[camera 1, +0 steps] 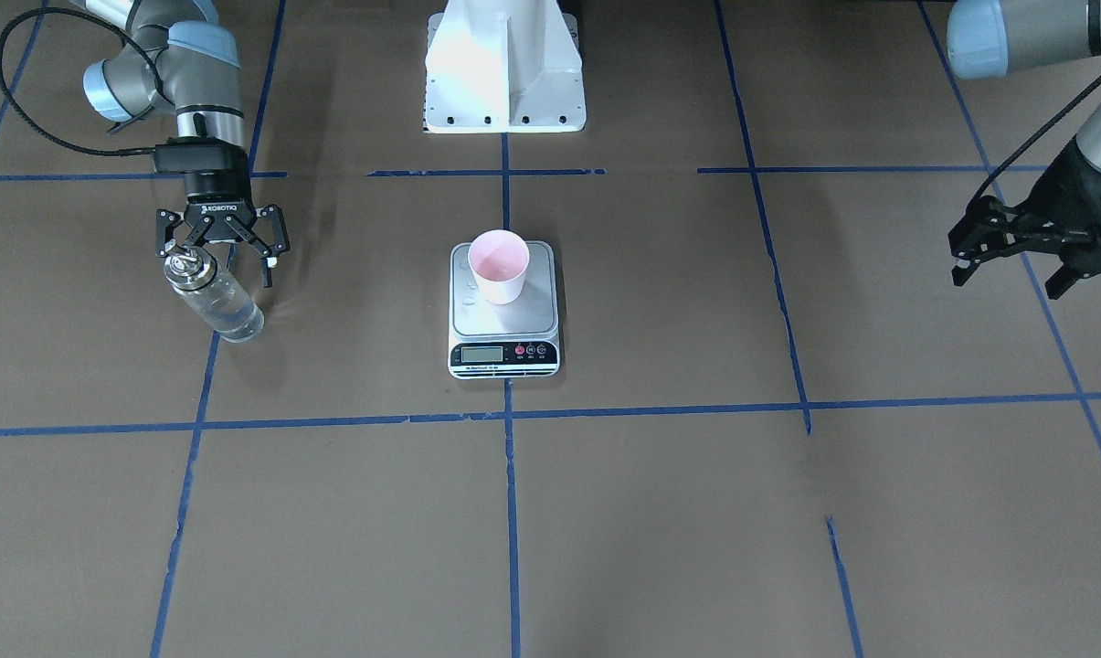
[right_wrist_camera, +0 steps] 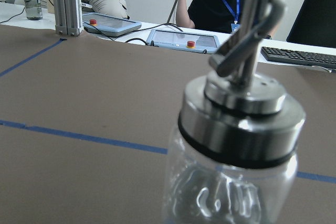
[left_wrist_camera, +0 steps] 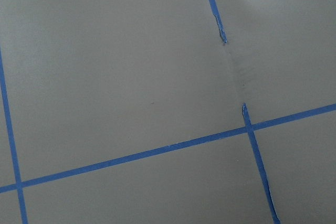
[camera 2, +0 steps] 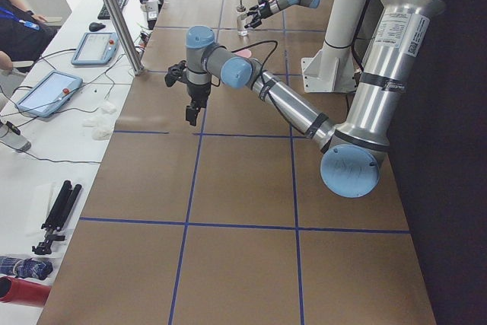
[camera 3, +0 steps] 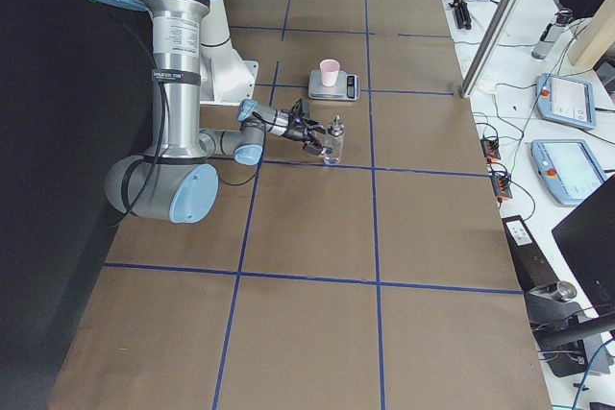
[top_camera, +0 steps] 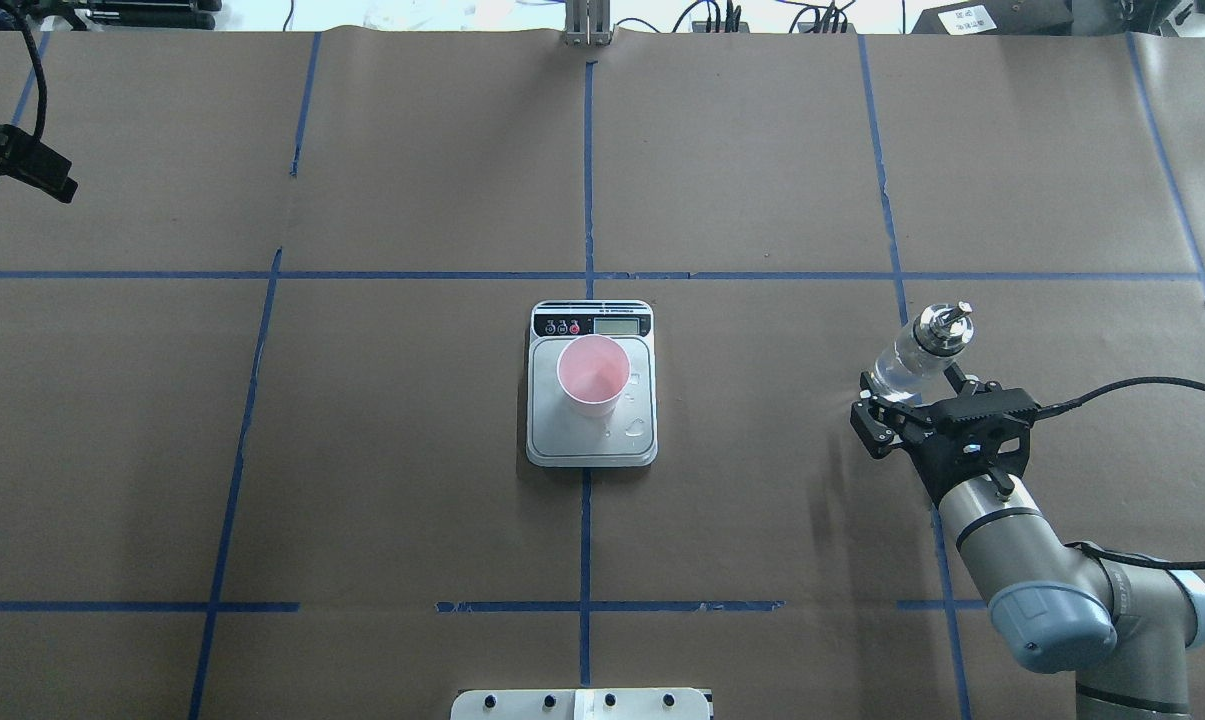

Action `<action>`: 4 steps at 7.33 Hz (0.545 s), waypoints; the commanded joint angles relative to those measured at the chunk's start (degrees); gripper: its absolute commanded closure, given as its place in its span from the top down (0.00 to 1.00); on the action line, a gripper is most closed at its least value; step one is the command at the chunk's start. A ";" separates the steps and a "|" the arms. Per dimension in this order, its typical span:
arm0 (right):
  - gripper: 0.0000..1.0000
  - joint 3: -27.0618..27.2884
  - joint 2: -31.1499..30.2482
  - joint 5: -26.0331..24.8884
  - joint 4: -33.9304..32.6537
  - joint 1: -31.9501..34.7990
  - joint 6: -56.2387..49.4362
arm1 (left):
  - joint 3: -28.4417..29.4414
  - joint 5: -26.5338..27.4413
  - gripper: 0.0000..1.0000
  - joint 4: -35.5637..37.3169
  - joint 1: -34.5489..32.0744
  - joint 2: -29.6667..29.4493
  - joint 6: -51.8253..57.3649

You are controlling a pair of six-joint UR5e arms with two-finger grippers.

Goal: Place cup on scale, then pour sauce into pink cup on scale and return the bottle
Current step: 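Close the right gripper around the glass dispenser bottle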

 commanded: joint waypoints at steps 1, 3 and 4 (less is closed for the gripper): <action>1.00 -0.38 0.05 1.44 0.04 1.52 -0.09 | 0.00 -0.03 1.00 0.00 -0.10 -0.01 -0.01; 1.00 -0.64 0.14 3.20 0.04 2.84 -0.18 | -0.08 -0.03 1.00 0.09 -0.10 -0.01 -0.01; 1.00 -0.73 1.19 3.38 -0.04 3.01 -0.27 | -0.08 -0.03 1.00 0.09 -0.36 -0.01 -0.01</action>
